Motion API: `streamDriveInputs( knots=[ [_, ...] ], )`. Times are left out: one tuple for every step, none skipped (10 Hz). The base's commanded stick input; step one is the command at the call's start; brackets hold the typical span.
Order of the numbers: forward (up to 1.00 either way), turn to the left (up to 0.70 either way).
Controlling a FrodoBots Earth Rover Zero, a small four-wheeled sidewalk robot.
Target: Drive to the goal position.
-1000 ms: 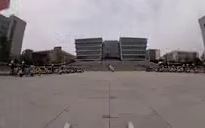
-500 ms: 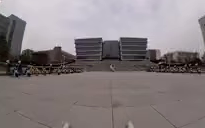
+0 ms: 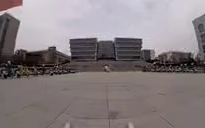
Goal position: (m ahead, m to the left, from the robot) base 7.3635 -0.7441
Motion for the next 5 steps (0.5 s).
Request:
streamDriveInputs(
  knots=[
    [0.85,0.00],
    [0.85,0.00],
    [0.85,0.00],
    [0.85,0.00],
    [0.85,0.00]
  ],
)
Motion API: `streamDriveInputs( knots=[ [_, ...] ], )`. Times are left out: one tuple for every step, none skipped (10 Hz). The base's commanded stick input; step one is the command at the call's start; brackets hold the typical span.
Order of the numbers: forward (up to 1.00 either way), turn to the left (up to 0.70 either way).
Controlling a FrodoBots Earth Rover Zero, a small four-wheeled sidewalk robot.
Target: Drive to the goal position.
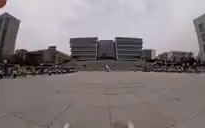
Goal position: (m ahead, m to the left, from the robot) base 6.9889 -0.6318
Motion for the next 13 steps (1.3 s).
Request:
streamDriveInputs(
  knots=[
    [0.85,0.00],
    [0.85,0.00],
    [0.85,0.00],
    [0.85,0.00],
    [0.85,0.00],
    [0.85,0.00],
    [0.85,0.00],
    [0.85,0.00],
    [0.85,0.00],
    [0.85,0.00],
    [0.85,0.00],
    [0.85,0.00],
    [0.85,0.00]
  ],
)
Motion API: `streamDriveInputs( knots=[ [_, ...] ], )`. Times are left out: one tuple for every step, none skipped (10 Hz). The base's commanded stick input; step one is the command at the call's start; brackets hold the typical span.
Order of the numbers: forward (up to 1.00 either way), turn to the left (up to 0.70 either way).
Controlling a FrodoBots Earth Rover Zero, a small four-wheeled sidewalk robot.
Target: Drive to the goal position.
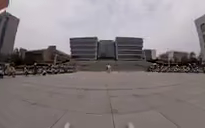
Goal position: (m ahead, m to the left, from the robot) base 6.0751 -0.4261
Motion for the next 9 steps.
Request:
streamDriveInputs(
  knots=[
    [0.85,0.00],
    [0.85,0.00],
    [0.85,0.00],
    [0.85,0.00],
    [0.85,0.00],
    [0.85,0.00],
    [0.85,0.00],
    [0.85,0.00],
    [0.85,0.00]
  ],
)
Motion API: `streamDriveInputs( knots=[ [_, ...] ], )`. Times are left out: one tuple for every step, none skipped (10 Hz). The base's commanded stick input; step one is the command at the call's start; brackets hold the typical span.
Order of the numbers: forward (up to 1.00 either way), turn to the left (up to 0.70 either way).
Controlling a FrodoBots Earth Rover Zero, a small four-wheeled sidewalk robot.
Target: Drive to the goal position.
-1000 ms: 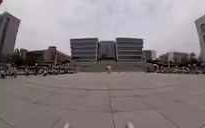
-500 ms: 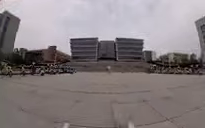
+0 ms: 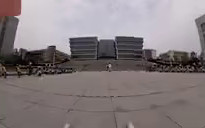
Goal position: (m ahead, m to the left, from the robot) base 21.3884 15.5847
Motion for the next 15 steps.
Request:
streamDriveInputs(
  knots=[
    [0.85,0.00],
    [0.85,0.00],
    [0.85,0.00],
    [0.85,0.00],
    [0.85,0.00],
    [0.85,0.00],
    [0.85,0.00],
    [0.85,0.00],
    [0.85,0.00],
    [0.85,0.00],
    [0.85,0.00],
    [0.85,0.00],
    [0.85,0.00],
    [0.85,0.00],
    [0.85,0.00]
  ],
)
